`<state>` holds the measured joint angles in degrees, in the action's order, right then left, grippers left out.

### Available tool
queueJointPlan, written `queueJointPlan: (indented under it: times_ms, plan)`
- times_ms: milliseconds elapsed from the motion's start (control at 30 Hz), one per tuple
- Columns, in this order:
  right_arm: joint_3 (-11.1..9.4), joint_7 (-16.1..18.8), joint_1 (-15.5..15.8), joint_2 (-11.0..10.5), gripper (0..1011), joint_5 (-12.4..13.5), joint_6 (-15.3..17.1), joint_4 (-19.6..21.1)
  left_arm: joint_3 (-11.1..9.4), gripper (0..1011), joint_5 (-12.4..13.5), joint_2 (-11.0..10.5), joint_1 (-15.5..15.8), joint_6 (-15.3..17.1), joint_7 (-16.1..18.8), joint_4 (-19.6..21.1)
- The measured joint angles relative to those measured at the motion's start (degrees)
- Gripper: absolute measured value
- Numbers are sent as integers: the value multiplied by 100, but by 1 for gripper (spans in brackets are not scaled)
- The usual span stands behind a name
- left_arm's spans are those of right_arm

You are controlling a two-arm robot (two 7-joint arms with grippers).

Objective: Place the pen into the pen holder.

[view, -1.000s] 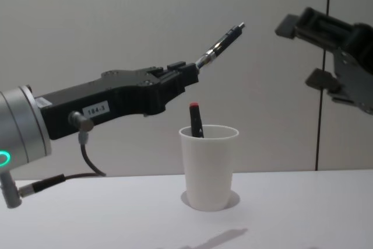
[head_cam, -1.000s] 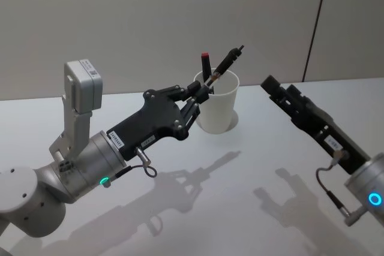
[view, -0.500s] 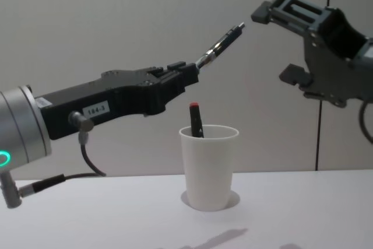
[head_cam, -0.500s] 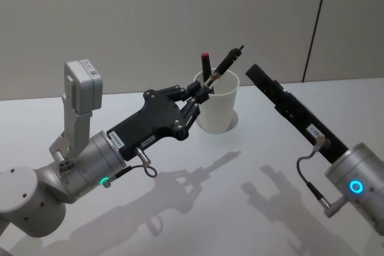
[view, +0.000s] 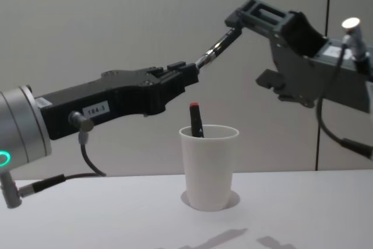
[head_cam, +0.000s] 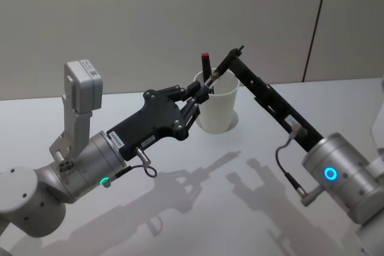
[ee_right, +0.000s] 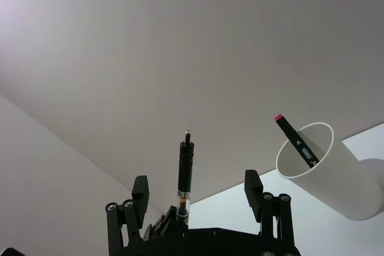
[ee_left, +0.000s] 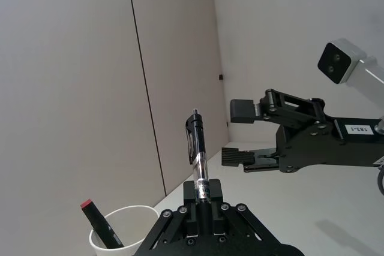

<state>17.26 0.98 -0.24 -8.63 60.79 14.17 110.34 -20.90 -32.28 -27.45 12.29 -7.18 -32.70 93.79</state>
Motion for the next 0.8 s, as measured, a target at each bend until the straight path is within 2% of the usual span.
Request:
queueJointPlan:
  times_ms: [433,800]
  plan:
    - [150,-170,-293,260,1002,-175,65,-221,0,127,0,0,0,0,0,0]
    - [221,-299,-426,364,1002,-260,62,-320,0,127,0,0,0,0,0,0]
